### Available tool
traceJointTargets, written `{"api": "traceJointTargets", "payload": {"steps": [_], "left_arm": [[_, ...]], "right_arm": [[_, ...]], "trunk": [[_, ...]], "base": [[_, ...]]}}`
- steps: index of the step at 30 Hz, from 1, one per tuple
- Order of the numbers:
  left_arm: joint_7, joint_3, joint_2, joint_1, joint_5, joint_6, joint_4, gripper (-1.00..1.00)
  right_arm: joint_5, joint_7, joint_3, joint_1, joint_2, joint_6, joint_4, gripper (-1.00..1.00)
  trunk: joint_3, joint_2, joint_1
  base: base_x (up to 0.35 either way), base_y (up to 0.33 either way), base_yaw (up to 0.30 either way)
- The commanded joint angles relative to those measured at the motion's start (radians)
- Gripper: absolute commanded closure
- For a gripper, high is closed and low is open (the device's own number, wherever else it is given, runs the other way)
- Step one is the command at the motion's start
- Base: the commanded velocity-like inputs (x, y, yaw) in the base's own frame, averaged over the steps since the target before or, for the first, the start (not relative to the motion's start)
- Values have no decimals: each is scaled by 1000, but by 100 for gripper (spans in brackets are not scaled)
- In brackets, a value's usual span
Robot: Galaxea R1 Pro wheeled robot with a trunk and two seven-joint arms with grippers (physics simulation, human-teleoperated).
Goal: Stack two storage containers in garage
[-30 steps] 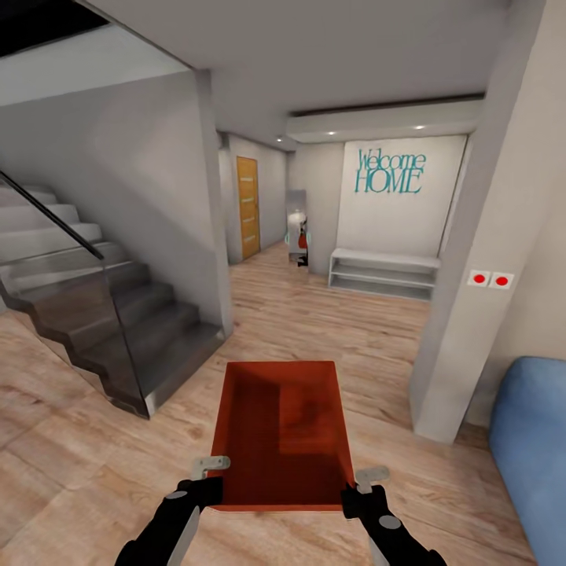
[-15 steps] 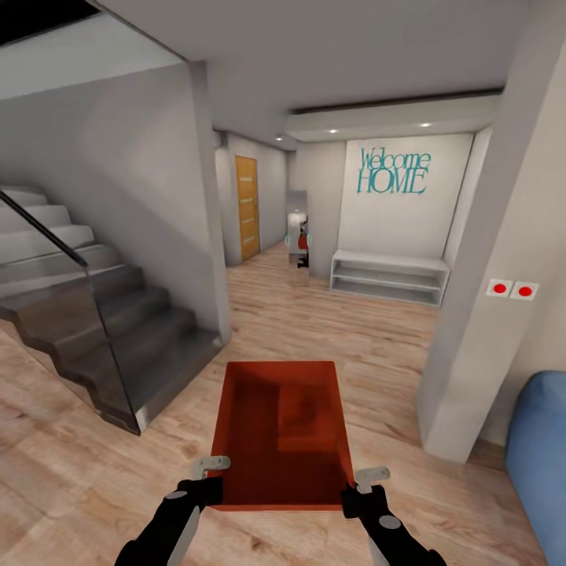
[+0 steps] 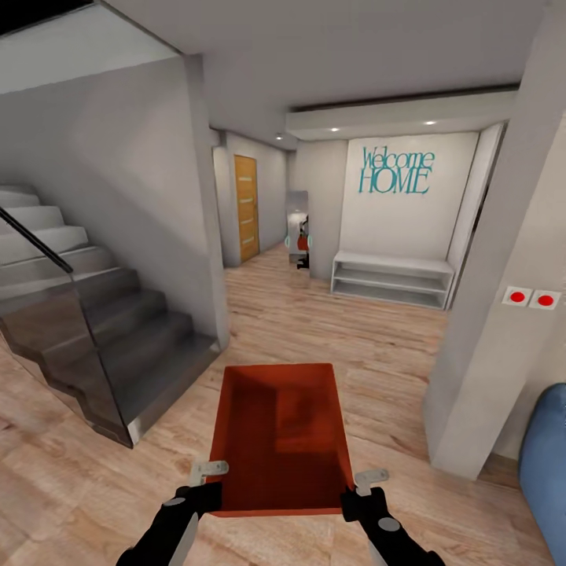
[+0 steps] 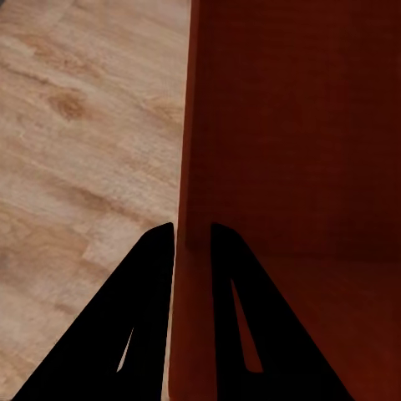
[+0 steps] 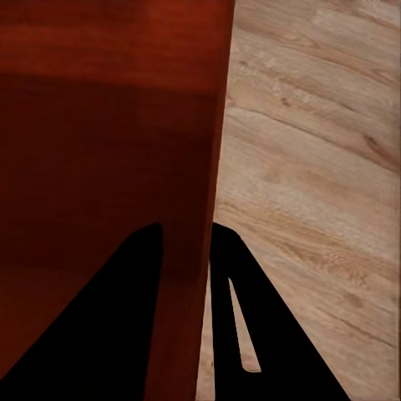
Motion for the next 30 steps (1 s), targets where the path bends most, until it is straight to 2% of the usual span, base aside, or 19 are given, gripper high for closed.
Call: {"api": "traceJointTargets", "payload": {"steps": [1, 4, 8, 13, 28, 29, 30], "left_arm": [[7, -3, -7, 2, 6, 4, 1, 100], [7, 7, -12, 10, 5, -11, 5, 100], [7, 4, 0, 13, 13, -28, 6, 100], [8, -8, 4, 13, 17, -28, 6, 100], [8, -9, 5, 13, 22, -30, 6, 100], [8, -25, 5, 13, 12, -39, 6, 100], [8, -25, 5, 13, 12, -39, 6, 100]], "right_arm": [[0, -5, 2, -1, 5, -4, -1, 100], [0, -1, 7, 0, 2, -4, 4, 100], [3, 1, 4, 0, 5, -4, 5, 100], [15, 1, -7, 0, 8, -4, 6, 100], [47, 1, -16, 0, 13, -4, 6, 100], [0, 1, -14, 0, 34, -4, 6, 100], [0, 1, -14, 0, 34, -4, 7, 100]], "trunk": [[0, -1, 0], [0, -1, 0], [0, -1, 0], [0, -1, 0], [0, -1, 0], [0, -1, 0], [0, -1, 0]], "base": [[0, 0, 0], [0, 0, 0], [120, 0, 0], [293, 0, 0], [326, 0, 0], [327, 0, 0], [327, 0, 0]]}}
